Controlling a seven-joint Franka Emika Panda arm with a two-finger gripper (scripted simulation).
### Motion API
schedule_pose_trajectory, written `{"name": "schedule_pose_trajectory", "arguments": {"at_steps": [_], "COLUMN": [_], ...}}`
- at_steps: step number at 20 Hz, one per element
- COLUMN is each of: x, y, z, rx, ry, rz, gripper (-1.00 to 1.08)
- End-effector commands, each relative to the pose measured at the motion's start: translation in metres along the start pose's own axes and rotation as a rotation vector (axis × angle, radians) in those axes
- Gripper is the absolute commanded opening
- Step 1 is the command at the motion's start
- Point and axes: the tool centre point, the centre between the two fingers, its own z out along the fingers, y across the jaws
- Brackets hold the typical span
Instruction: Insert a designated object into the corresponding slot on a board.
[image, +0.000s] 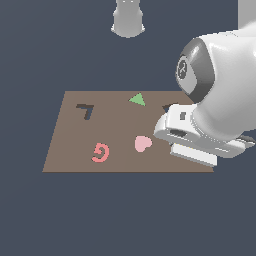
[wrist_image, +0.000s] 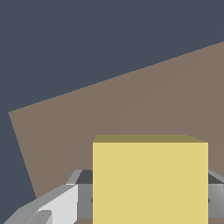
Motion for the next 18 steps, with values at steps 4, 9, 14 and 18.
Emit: {"name": "schedule_pose_trajectory", "arguments": {"at_steps": [4,9,14,18], "x": [-0.004,-0.012,-0.025,-0.039], "y": [0.004,0.012,0.023,0.033], "z": [0.0,-0.001,-0.003,-0.004], "rx": [0.0,0.0,0.0,0.0], "ry": [0.0,0.0,0.0,0.0], "rz": [0.035,0.112,0.227,0.346], "gripper": [-1.0,-1.0,-1.0,-1.0]}}
